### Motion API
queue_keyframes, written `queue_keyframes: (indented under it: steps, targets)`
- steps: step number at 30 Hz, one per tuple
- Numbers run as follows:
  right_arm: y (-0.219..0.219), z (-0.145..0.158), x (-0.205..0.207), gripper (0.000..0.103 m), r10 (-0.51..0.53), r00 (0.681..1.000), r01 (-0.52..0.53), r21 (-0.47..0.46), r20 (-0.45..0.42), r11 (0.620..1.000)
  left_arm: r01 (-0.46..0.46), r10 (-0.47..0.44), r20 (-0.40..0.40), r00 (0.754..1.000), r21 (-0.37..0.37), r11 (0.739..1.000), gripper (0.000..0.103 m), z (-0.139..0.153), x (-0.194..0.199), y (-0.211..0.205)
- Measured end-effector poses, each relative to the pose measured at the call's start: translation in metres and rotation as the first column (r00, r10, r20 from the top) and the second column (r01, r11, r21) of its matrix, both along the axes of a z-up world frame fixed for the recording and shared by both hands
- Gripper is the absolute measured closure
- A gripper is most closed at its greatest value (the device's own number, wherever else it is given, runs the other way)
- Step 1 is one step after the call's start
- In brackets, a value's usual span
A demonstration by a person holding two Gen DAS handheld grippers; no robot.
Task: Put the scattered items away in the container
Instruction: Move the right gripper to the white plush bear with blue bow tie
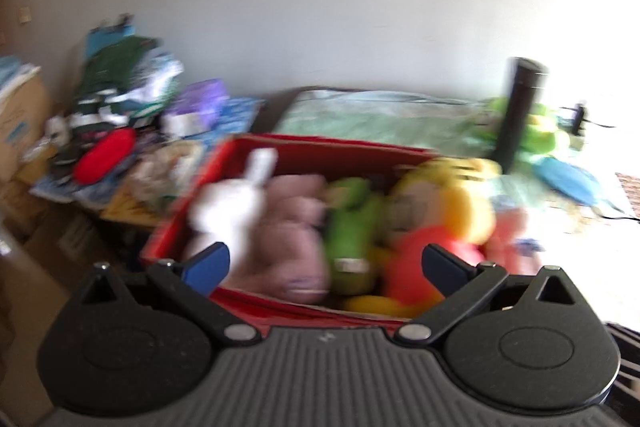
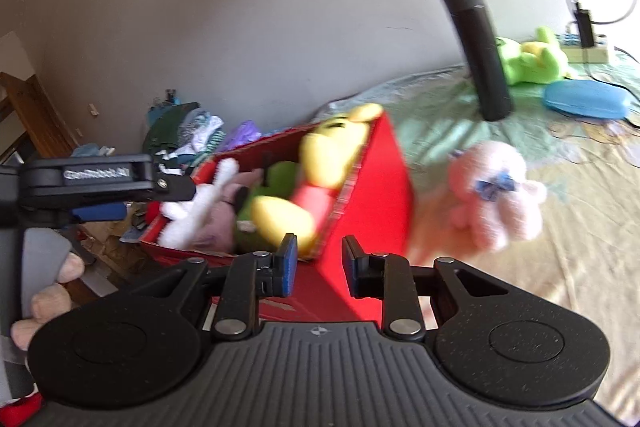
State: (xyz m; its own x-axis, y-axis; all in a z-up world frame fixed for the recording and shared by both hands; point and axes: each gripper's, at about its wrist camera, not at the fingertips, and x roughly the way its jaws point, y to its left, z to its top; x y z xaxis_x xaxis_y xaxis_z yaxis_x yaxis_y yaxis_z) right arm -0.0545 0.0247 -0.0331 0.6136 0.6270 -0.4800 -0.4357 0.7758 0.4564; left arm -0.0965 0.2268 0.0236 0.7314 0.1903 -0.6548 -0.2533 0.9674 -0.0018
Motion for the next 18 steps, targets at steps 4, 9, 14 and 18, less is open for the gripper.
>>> queue_keyframes:
  steps: [4,9,14,18]
  targets:
    - [-0.034,-0.011,0.005,0.076,-0.09,0.995,0.088,-0.038,-0.049,0.995,0.17,-0.166,0.065,0.984,-0.071,0.983,0.001,0.0,-0.002,-0.043]
    - [-0.078,-0.032,0.01,0.076,-0.208,0.97,0.203,-0.054,-0.124,0.978,0.384,-0.372,0.104,0.922,-0.129,0.915,0.001,-0.014,0.003,-0.101]
    - [-0.128,-0.052,0.017,0.075,-0.308,0.924,0.315,-0.007,-0.227,0.949,0.49,-0.482,0.091,0.871,-0.128,0.862,0.001,-0.039,0.01,-0.144]
    - [-0.161,-0.064,0.024,0.075,-0.356,0.889,0.379,0.026,-0.287,0.925,0.529,-0.522,0.086,0.849,-0.112,0.841,0.001,-0.063,0.018,-0.16]
